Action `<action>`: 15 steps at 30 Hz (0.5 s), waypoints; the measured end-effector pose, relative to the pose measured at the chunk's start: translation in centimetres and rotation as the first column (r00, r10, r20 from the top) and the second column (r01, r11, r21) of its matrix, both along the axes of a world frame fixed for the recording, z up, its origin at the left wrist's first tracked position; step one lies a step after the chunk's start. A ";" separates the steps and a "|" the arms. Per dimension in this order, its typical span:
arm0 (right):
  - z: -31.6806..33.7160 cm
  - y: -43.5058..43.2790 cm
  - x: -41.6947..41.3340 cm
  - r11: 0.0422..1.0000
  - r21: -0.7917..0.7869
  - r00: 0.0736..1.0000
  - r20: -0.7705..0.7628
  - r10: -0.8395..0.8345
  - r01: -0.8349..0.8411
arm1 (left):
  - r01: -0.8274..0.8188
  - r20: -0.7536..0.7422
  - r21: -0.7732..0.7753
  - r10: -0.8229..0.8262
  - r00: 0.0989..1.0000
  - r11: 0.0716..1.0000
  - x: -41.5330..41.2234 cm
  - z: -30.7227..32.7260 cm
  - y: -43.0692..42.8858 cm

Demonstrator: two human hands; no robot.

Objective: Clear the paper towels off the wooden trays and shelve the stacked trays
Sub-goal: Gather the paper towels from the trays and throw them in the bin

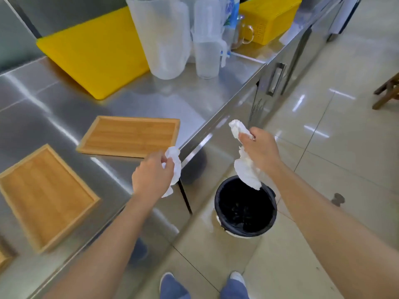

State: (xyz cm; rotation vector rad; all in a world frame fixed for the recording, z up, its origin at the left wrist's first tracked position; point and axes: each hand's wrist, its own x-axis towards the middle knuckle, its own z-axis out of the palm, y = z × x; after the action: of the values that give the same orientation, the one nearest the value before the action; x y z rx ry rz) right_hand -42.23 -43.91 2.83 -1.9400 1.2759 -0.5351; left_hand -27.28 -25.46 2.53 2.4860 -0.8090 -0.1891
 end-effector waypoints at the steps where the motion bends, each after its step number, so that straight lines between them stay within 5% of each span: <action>1: -0.5 -0.7 -1.5 1.000 0.017 1.000 -0.005 -0.004 0.005 | 0.009 0.001 -0.001 -0.009 1.000 1.000 -1.5 -0.7 -1.1; 6: -3.2 -3.4 -7.1 0.997 0.072 0.998 -0.065 -0.021 0.026 | 0.091 -0.051 0.031 -0.089 0.995 0.995 -8.0 -3.9 -5.2; 11: -6.1 -4.9 -11.0 0.993 0.077 0.986 -0.150 -0.074 0.086 | 0.109 -0.246 0.067 -0.089 0.965 0.992 -10.8 -6.0 -7.9; 15: -6.9 -4.2 -12.4 0.983 0.108 0.980 -0.148 -0.132 0.148 | -0.009 -0.479 -0.054 -0.018 0.878 0.999 -10.5 -7.1 -8.5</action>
State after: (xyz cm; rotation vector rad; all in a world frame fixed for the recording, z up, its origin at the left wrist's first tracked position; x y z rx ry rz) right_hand -54.59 -48.08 -4.02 -1.8243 1.5077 -0.3877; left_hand -37.82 -33.91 -4.57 2.2375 -0.5950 -0.7435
